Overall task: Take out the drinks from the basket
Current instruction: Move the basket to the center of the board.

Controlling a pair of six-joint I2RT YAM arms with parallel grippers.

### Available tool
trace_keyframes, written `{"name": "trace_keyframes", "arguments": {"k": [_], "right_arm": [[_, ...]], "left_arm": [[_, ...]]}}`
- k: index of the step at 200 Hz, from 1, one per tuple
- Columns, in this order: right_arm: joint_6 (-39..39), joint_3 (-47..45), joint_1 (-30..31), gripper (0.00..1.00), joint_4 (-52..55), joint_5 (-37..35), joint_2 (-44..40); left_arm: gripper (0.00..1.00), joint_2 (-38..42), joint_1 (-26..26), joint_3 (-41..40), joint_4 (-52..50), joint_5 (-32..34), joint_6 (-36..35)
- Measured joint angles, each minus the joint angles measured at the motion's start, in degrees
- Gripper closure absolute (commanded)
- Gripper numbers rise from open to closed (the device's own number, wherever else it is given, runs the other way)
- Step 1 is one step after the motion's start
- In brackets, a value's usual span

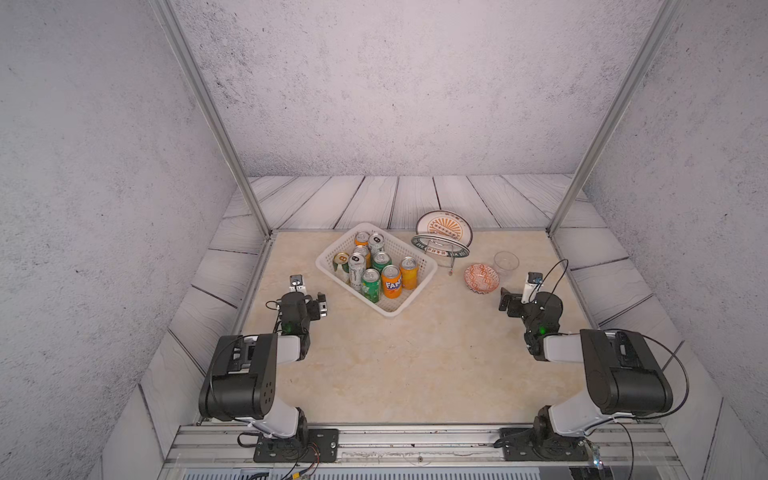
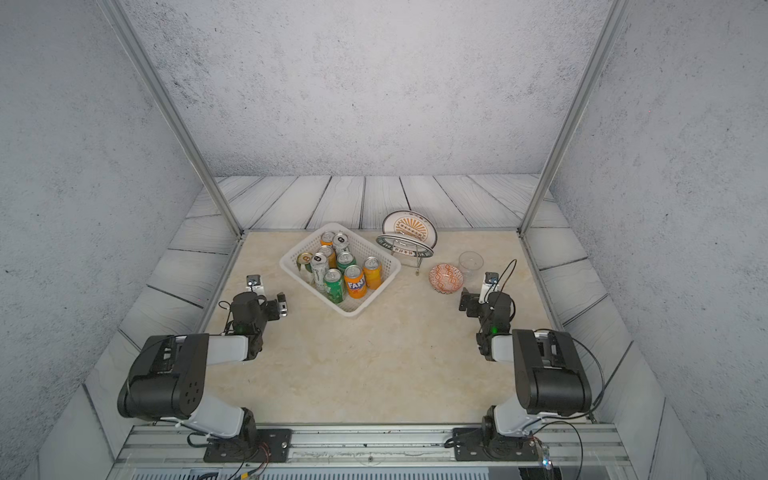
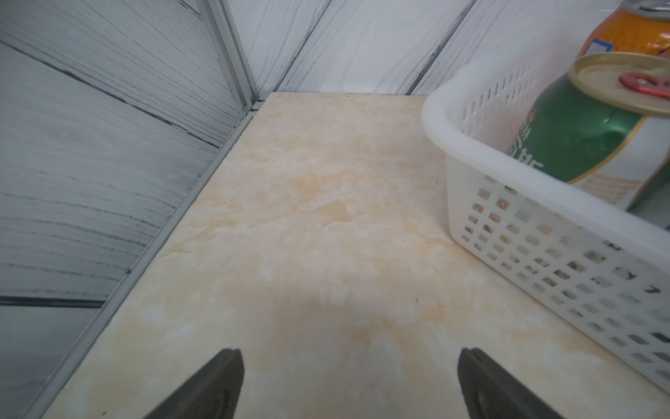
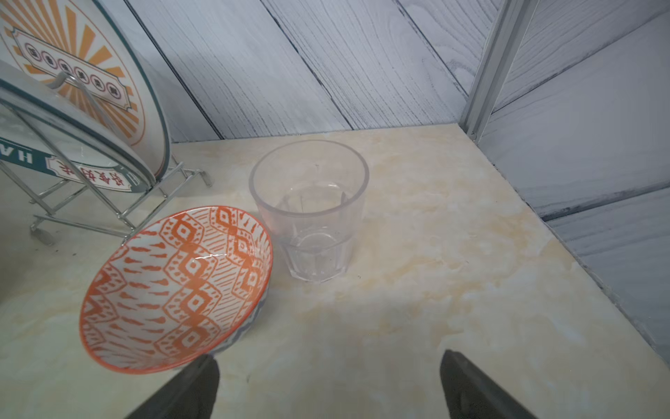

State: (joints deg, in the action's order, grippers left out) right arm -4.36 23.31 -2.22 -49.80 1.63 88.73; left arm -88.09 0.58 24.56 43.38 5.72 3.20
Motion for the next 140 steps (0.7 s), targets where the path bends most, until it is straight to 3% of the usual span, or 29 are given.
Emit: {"name": "trace_keyframes", "arguments": {"k": [93, 122, 140], "right_arm": [[0.0, -0.1, 0.0, 0.01, -0.3, 0.0, 0.0], [-0.5, -3.8, 0.0, 0.01, -4.8, -1.4, -0.6], [-1.2, -6.2, 0.0, 0.01, -1.6, -2.3, -4.8]], "left_arm": [[0.01, 1.6, 0.0, -0.8, -0.1, 1.2, 0.6], [0.01, 14.2, 0.0, -2.7, -6.7, 3.1, 2.6], [0.01, 23.7, -0.1, -1.7, -13.1, 3.3, 6.2]]}}
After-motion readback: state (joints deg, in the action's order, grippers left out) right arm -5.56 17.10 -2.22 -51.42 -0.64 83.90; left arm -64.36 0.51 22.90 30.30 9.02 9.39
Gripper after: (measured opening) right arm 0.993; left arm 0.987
